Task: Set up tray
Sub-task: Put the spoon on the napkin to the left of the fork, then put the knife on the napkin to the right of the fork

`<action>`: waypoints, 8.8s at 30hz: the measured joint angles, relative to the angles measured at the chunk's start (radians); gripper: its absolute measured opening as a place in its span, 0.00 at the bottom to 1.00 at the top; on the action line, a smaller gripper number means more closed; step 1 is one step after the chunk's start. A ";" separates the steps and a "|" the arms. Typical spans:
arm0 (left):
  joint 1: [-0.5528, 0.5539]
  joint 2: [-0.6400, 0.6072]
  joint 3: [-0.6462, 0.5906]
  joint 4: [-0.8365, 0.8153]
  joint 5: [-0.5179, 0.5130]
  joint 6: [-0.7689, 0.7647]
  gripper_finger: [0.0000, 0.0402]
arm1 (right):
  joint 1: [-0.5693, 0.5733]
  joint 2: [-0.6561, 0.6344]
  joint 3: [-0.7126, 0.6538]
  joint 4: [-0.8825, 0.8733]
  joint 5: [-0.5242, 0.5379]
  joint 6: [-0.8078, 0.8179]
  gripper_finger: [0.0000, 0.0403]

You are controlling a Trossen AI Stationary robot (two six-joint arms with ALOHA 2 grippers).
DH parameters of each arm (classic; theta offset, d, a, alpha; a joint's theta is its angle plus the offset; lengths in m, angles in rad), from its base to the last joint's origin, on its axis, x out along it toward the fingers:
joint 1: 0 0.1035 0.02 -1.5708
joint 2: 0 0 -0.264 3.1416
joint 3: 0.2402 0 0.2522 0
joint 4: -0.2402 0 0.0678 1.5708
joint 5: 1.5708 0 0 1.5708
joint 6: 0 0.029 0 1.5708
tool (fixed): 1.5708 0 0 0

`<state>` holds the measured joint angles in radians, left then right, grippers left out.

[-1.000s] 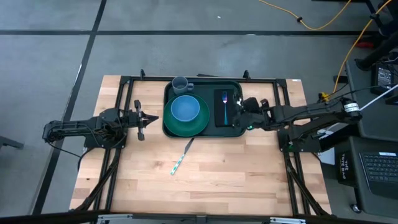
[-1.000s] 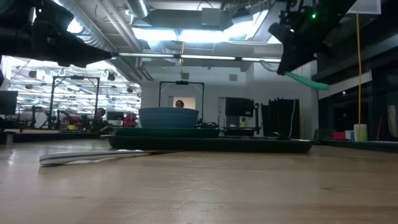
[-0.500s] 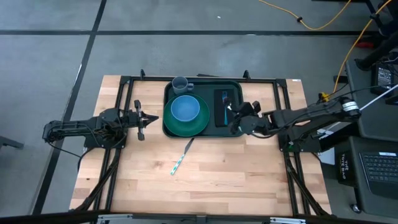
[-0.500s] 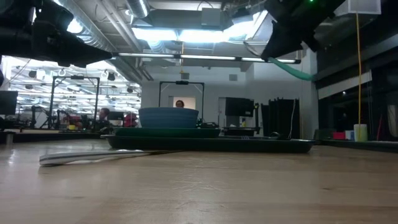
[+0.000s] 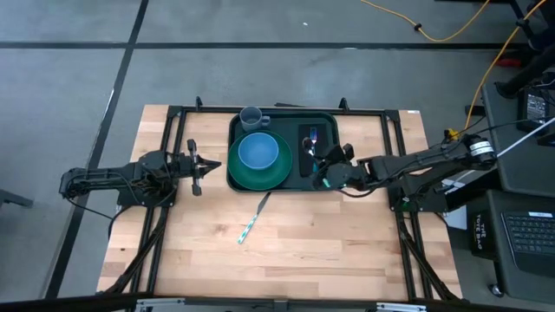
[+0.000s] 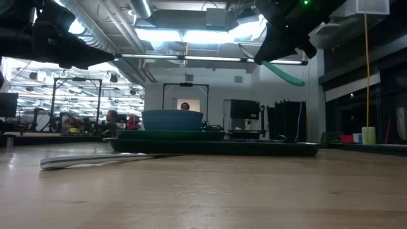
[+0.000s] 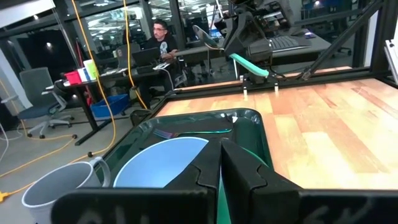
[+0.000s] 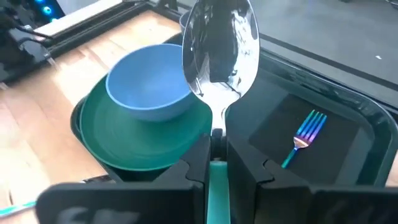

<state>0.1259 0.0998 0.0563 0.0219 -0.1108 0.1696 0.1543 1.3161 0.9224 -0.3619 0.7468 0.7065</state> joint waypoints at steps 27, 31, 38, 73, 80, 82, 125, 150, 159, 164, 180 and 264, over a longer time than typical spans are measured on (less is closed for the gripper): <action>0.000 0.000 0.000 -0.027 0.000 0.000 0.01 | -0.228 0.400 0.548 -0.450 -0.109 0.334 0.10; 0.000 0.000 0.000 -0.027 0.000 0.000 0.01 | -0.278 0.483 0.608 -0.485 -0.157 0.348 0.10; 0.000 0.000 0.000 -0.027 0.002 0.000 0.01 | -0.383 0.560 0.607 -0.493 -0.278 0.399 0.10; 0.000 0.000 0.000 -0.027 0.138 -0.108 0.01 | -0.490 0.579 0.322 -0.213 -0.377 0.467 0.10; 0.000 0.000 0.000 -0.027 0.138 -0.106 0.01 | -0.511 0.597 0.316 -0.183 -0.384 0.413 0.10; 0.000 0.000 0.000 -0.027 0.137 -0.106 0.00 | -0.517 0.603 0.316 -0.163 -0.393 0.411 0.10; 0.000 0.000 0.000 -0.029 0.135 -0.108 0.02 | -0.531 0.610 0.335 -0.195 -0.427 0.332 0.20; 0.000 0.000 -0.001 -0.033 0.137 -0.105 0.01 | -0.124 0.334 0.521 -0.555 -0.105 0.253 0.03; 0.000 0.000 -0.001 -0.034 0.130 -0.120 0.01 | 0.091 0.337 0.315 -0.500 0.057 0.416 0.02; 0.000 0.001 -0.001 -0.102 0.164 -0.210 0.00 | 0.170 0.337 0.175 -0.246 0.082 0.344 0.02; -0.154 0.357 0.136 -0.153 0.084 -0.386 0.00 | 0.153 0.337 -0.006 0.533 -0.007 -0.308 0.02; -0.623 1.712 1.050 -0.649 -0.125 -1.336 0.40 | 0.301 0.337 -0.031 0.648 -0.173 -0.499 0.02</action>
<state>-0.4973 1.8115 1.1065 -0.6276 -0.2357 -1.1660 0.4549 1.6531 0.8913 0.2859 0.5739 0.2075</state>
